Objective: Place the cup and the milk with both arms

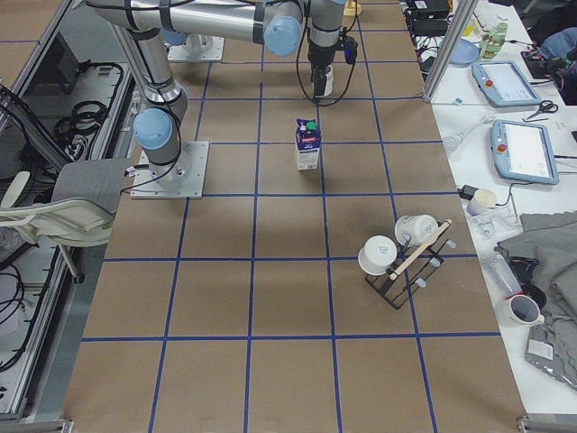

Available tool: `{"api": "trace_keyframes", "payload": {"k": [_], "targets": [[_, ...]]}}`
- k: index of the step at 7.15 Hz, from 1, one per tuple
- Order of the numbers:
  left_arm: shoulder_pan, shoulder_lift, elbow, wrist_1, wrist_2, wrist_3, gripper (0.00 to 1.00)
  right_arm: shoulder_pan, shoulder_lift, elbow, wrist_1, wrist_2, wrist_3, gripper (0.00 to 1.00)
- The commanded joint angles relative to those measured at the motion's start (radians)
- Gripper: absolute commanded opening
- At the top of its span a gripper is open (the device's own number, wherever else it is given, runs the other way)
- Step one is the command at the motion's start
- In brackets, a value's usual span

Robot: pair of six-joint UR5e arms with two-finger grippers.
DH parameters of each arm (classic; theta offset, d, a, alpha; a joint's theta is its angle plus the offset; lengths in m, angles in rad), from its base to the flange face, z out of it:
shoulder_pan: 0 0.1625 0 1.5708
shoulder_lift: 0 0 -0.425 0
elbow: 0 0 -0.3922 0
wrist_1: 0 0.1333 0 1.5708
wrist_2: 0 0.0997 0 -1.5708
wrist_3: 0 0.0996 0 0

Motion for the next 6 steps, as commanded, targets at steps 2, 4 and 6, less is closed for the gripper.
{"api": "trace_keyframes", "payload": {"k": [2, 4, 6], "targets": [[-0.015, -0.017, -0.008, 0.016, 0.001, 0.014, 0.31, -0.033, 0.079, 0.031, -0.040, -0.009, -0.050, 1.00], [-0.003, 0.009, 0.021, 0.009, 0.003, 0.027, 0.67, -0.033, 0.093, 0.130, -0.132, -0.061, -0.079, 1.00], [0.073, 0.061, 0.117, -0.117, 0.007, 0.146, 0.83, -0.034, 0.092, 0.206, -0.215, -0.069, -0.095, 1.00]]}}
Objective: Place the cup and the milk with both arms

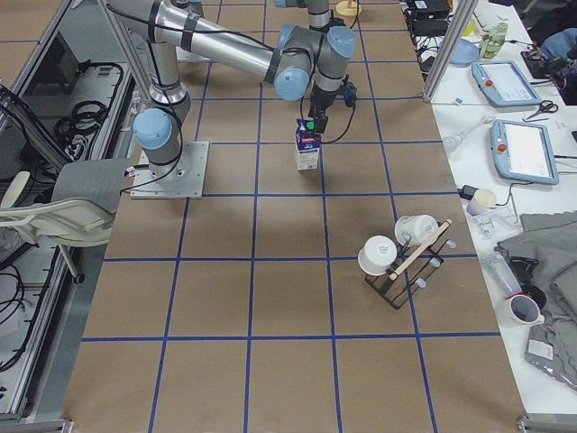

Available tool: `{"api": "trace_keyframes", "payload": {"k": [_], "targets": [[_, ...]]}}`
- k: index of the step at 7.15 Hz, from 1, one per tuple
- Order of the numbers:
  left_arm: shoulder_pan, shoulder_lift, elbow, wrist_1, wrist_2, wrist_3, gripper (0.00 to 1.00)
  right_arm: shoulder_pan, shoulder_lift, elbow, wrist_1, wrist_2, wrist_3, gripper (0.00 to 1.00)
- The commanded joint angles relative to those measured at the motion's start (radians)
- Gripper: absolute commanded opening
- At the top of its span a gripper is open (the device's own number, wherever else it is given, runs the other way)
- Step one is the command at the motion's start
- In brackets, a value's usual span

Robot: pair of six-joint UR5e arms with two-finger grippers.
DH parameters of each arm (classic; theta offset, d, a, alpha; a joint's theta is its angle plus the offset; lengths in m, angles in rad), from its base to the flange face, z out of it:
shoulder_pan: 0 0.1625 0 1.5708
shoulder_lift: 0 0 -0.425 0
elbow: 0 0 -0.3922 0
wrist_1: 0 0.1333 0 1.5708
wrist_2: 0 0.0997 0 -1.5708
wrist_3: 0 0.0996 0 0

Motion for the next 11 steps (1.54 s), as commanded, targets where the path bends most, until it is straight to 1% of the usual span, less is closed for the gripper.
{"api": "trace_keyframes", "payload": {"k": [1, 2, 3, 4, 5, 6, 7, 8, 9, 10, 11], "targets": [[0.121, 0.091, 0.128, -0.278, 0.010, 0.257, 0.85, -0.001, 0.001, 0.052, -0.062, -0.008, -0.026, 1.00], [0.213, 0.146, 0.212, -0.479, 0.051, 0.441, 0.85, -0.001, 0.001, 0.049, -0.060, -0.002, -0.026, 0.99], [0.297, 0.189, 0.254, -0.610, 0.074, 0.572, 0.85, -0.002, -0.001, 0.046, -0.059, -0.002, -0.026, 0.80], [0.350, 0.253, 0.276, -0.646, 0.073, 0.613, 0.92, -0.001, -0.001, 0.043, -0.059, -0.002, -0.026, 0.59], [0.338, 0.330, 0.287, -0.670, 0.075, 0.603, 0.92, -0.001, -0.001, 0.040, -0.059, -0.002, -0.024, 0.50], [0.336, 0.367, 0.261, -0.699, 0.076, 0.601, 0.92, -0.001, -0.002, 0.031, -0.059, -0.002, -0.021, 0.50], [0.336, 0.367, 0.241, -0.688, 0.078, 0.587, 0.92, -0.001, -0.002, 0.014, -0.057, 0.003, -0.014, 0.50], [0.336, 0.375, 0.233, -0.685, 0.105, 0.577, 1.00, 0.002, -0.002, 0.000, -0.057, 0.012, -0.010, 0.50], [0.335, 0.371, 0.233, -0.685, 0.107, 0.575, 1.00, 0.002, -0.001, -0.020, -0.062, 0.039, -0.006, 0.50], [0.335, 0.378, 0.236, -0.696, 0.110, 0.573, 1.00, 0.012, 0.016, -0.075, -0.050, 0.077, 0.075, 0.50], [0.335, 0.377, 0.233, -0.696, 0.112, 0.570, 1.00, 0.054, 0.051, -0.139, -0.043, 0.087, 0.145, 0.50]]}}
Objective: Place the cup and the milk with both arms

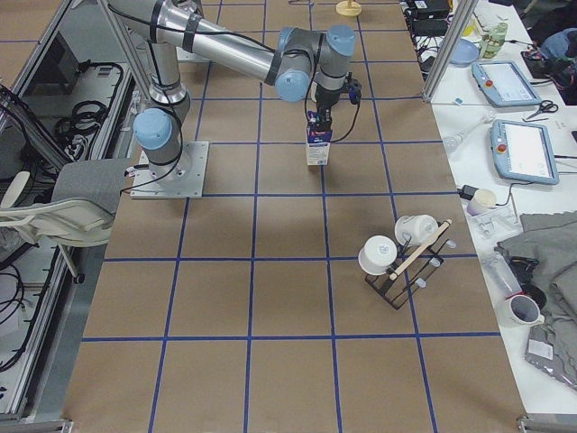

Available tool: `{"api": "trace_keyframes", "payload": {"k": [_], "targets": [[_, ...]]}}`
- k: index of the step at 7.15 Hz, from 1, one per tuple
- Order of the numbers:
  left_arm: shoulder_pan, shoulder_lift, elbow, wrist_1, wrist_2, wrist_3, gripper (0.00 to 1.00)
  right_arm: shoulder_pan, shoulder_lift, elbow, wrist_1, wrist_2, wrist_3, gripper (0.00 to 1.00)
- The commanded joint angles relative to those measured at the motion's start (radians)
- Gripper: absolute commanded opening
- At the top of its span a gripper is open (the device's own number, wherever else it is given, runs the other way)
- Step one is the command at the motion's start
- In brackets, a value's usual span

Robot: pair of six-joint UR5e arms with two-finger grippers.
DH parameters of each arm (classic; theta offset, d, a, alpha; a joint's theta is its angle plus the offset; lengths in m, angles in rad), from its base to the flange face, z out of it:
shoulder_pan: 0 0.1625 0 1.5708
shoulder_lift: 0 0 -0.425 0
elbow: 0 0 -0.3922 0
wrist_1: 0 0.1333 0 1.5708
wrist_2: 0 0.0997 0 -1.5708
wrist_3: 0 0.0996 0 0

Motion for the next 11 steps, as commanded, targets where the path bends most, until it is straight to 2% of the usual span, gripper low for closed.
{"api": "trace_keyframes", "payload": {"k": [1, 3, 4, 6, 8, 11], "targets": [[0.000, 0.001, -0.002, -0.003, 0.000, -0.020, 1.00, 0.096, 0.070, -0.113, 0.007, 0.030, 0.155, 0.50], [0.000, -0.003, -0.002, -0.003, -0.006, -0.023, 1.00, 0.225, 0.116, -0.176, 0.002, 0.047, 0.329, 0.50], [0.000, -0.003, -0.005, -0.008, -0.006, -0.023, 1.00, 0.260, 0.141, -0.205, 0.001, 0.099, 0.396, 0.50], [0.000, -0.005, -0.005, -0.008, -0.009, -0.023, 1.00, 0.285, 0.169, -0.222, -0.010, 0.151, 0.403, 0.48], [0.000, -0.005, -0.008, -0.011, -0.009, -0.023, 1.00, 0.331, 0.170, -0.221, -0.012, 0.155, 0.402, 0.48], [-0.002, -0.005, -0.010, -0.019, -0.009, -0.023, 1.00, 0.336, 0.183, -0.221, -0.013, 0.138, 0.385, 0.48]]}}
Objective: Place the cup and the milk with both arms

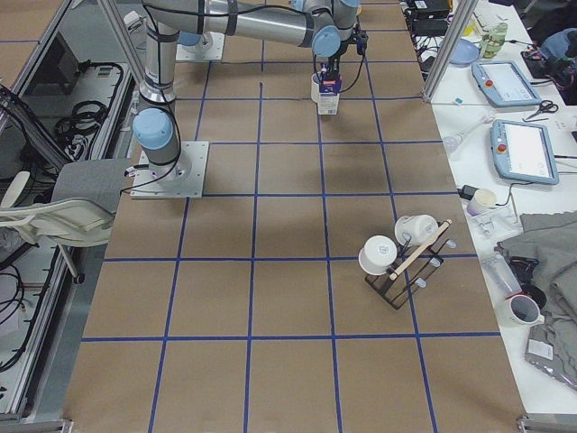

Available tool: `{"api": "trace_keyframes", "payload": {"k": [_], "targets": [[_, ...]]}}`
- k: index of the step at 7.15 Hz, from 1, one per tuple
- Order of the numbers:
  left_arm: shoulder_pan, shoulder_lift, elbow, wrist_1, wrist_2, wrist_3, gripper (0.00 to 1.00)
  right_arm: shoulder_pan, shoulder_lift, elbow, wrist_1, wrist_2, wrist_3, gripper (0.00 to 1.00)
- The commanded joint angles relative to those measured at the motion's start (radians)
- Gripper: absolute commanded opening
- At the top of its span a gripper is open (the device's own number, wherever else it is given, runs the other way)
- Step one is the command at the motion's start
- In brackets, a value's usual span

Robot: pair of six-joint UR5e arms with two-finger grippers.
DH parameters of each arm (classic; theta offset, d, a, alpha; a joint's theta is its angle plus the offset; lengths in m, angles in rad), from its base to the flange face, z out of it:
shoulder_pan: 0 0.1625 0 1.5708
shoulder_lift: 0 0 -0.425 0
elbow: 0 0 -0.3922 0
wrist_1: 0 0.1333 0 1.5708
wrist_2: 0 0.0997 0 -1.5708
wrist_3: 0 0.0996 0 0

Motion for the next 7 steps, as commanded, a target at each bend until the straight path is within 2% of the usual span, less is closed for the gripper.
{"api": "trace_keyframes", "payload": {"k": [1, 3, 6, 7], "targets": [[0.000, -0.001, 0.000, -0.002, 0.000, 0.000, 1.00, 0.002, 0.004, 0.000, 0.000, -0.011, -0.004, 0.48], [0.000, 0.001, 0.000, 0.000, 0.000, 0.000, 1.00, 0.000, 0.004, 0.003, 0.003, -0.014, -0.004, 0.50], [0.000, 0.002, 0.000, -0.002, 0.000, 0.000, 1.00, 0.002, 0.004, 0.006, 0.006, -0.065, 0.004, 0.88], [0.000, 0.002, 0.000, -0.002, 0.000, 0.000, 1.00, 0.000, -0.004, -0.004, 0.009, -0.063, 0.007, 0.95]]}}
